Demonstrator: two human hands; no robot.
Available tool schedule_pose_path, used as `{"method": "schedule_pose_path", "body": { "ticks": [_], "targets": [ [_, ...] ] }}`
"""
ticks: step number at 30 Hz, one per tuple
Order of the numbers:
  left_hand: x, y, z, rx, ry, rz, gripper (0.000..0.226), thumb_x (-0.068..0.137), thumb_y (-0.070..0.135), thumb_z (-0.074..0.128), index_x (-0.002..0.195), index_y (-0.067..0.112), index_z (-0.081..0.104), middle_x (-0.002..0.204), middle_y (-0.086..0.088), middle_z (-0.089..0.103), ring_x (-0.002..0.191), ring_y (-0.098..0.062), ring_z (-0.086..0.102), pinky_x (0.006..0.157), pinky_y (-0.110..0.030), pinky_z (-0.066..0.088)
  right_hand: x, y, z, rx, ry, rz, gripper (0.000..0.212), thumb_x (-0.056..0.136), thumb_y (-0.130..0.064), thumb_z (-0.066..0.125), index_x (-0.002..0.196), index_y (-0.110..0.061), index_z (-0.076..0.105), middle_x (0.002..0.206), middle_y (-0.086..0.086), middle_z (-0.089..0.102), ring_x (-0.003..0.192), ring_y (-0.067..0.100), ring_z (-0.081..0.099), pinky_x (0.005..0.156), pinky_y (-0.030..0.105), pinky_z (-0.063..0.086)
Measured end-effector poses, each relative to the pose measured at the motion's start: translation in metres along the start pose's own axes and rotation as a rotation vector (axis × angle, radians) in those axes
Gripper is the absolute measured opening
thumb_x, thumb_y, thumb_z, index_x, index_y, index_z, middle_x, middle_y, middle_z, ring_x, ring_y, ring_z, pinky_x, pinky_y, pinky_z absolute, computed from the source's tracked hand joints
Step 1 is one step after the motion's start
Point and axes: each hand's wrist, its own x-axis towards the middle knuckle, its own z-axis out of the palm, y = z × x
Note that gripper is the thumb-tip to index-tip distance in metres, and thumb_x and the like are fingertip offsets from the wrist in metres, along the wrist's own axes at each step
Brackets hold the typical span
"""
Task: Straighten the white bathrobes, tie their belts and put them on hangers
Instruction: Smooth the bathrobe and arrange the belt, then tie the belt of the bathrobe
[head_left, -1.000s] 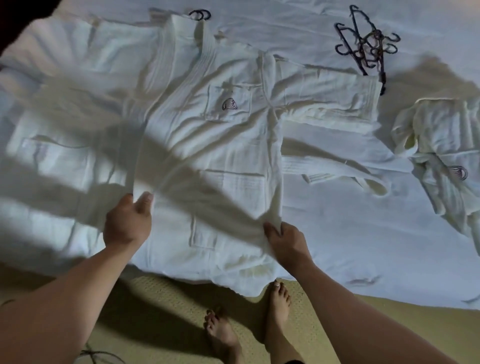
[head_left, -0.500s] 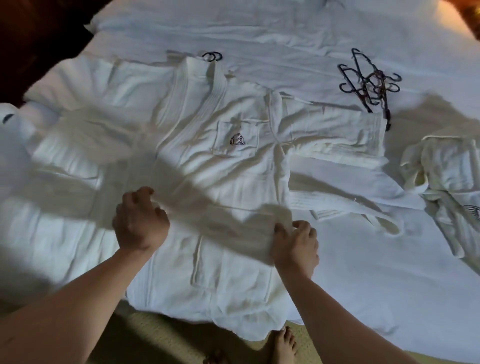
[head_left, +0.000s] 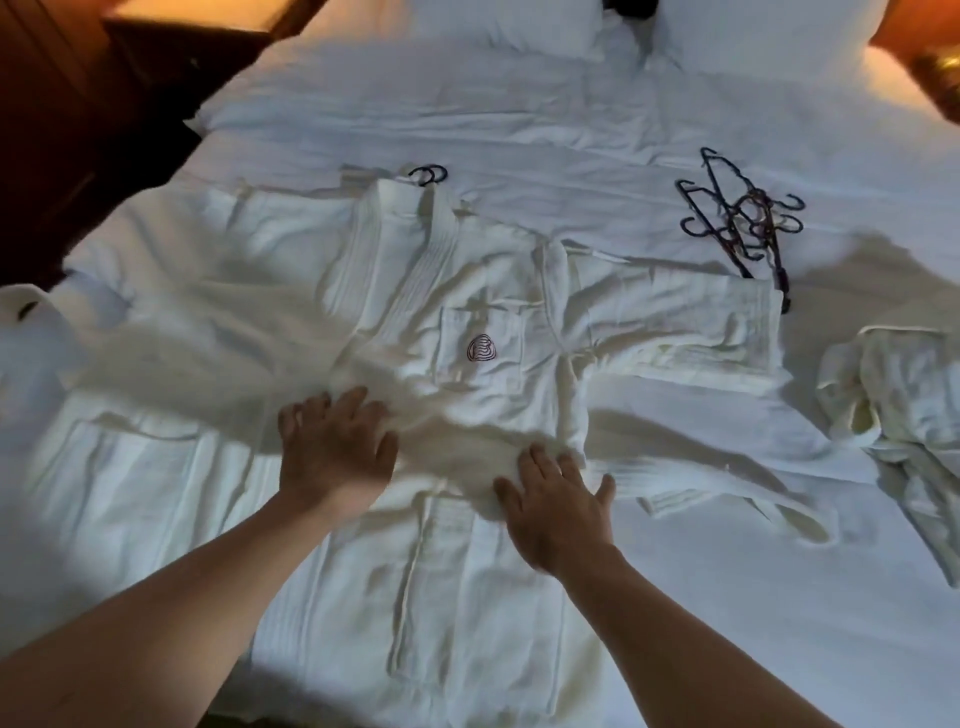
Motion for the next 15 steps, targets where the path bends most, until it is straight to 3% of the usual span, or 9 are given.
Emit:
{"method": "schedule_pose_path", "body": {
  "ticks": [1,3,5,8,10,12,15],
  "targets": [
    [0.013,0.001,-0.005,-0.017,0.089,-0.043,0.036,0.086,0.045,0.041,0.106,0.027,0.066,0.11,0.001,0.071,0.101,-0.034,0.059,0.09,-0.046,0.031,0.007,-0.004,-0.01,-0.01,0.032,0.01,0.07,0.102,-0.062,0.009,0.155,-0.024,0.033,0.164,-0.007,0.028,0.152,0.025,0.023,0.116,0.064,0.014],
    [0.038,0.0,-0.017,-0.102,0.136,-0.153,0.023,0.09,0.037,0.045,0.102,0.028,0.063,0.087,0.006,0.072,0.097,-0.03,0.059,0.089,-0.044,0.028,0.02,-0.014,-0.03,-0.031,0.085,0.029,0.067,0.102,-0.059,0.011,0.133,-0.022,0.057,0.139,0.0,0.056,0.132,0.028,0.046,0.107,0.056,0.03],
    [0.068,-0.004,-0.015,-0.186,0.109,-0.198,0.019,0.093,0.034,0.05,0.105,0.028,0.062,0.083,0.008,0.072,0.099,-0.029,0.06,0.092,-0.045,0.03,0.044,-0.02,-0.047,0.012,0.134,0.02,0.058,0.104,-0.052,0.017,0.114,-0.02,0.064,0.12,0.002,0.063,0.117,0.029,0.054,0.1,0.049,0.038],
    [0.107,-0.012,-0.008,-0.263,0.09,-0.14,0.031,0.088,0.038,0.043,0.109,0.026,0.063,0.091,0.006,0.073,0.097,-0.031,0.064,0.089,-0.044,0.04,0.089,-0.028,-0.064,0.16,0.231,-0.076,0.034,0.103,-0.038,0.033,0.098,-0.018,0.06,0.108,0.006,0.063,0.106,0.031,0.06,0.091,0.043,0.046],
    [0.133,-0.02,0.001,-0.252,0.033,-0.062,0.042,0.086,0.041,0.041,0.117,0.024,0.064,0.11,-0.001,0.07,0.105,-0.032,0.063,0.09,-0.044,0.045,0.12,-0.036,-0.07,0.205,0.321,-0.149,0.023,0.099,-0.031,0.043,0.108,-0.019,0.061,0.114,0.005,0.06,0.11,0.03,0.057,0.092,0.042,0.045],
    [0.154,-0.028,0.013,-0.186,-0.111,-0.011,0.043,0.09,0.044,0.043,0.124,0.026,0.062,0.128,-0.002,0.063,0.119,-0.031,0.058,0.097,-0.046,0.046,0.147,-0.046,-0.076,0.206,0.358,-0.223,0.035,0.097,-0.03,0.046,0.131,-0.025,0.054,0.136,0.001,0.05,0.127,0.026,0.045,0.103,0.045,0.036],
    [0.176,-0.038,0.032,-0.158,-0.363,0.012,0.033,0.086,0.053,0.039,0.094,0.03,0.062,0.113,0.008,0.064,0.111,-0.024,0.061,0.09,-0.042,0.048,0.186,-0.055,-0.078,0.129,0.183,-0.218,0.052,0.101,-0.037,0.037,0.152,-0.029,0.03,0.165,-0.004,0.017,0.152,0.023,0.014,0.117,0.057,0.016]
  ]
}}
